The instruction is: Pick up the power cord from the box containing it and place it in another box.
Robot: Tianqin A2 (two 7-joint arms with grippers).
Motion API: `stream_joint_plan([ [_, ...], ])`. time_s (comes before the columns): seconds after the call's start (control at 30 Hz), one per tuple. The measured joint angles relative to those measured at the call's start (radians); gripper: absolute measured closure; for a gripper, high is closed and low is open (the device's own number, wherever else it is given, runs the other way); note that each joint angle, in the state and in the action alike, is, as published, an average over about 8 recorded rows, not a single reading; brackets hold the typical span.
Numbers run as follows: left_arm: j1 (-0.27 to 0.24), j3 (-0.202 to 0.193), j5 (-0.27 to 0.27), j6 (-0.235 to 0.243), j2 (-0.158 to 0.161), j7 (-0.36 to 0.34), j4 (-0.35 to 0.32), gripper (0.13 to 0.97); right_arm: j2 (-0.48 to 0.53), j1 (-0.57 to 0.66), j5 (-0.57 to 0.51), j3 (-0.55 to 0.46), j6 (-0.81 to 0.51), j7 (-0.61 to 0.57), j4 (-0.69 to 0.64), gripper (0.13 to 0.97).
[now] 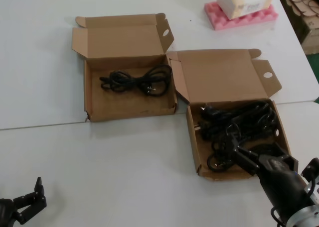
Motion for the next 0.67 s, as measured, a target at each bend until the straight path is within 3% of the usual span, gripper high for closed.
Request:
stream_joint_plan([
  [0.67, 0.0, 0.0, 0.0, 0.0, 0.0, 0.0, 0.0, 0.132, 0.0, 0.0, 0.0, 0.0, 0.0, 0.0, 0.0, 0.129],
])
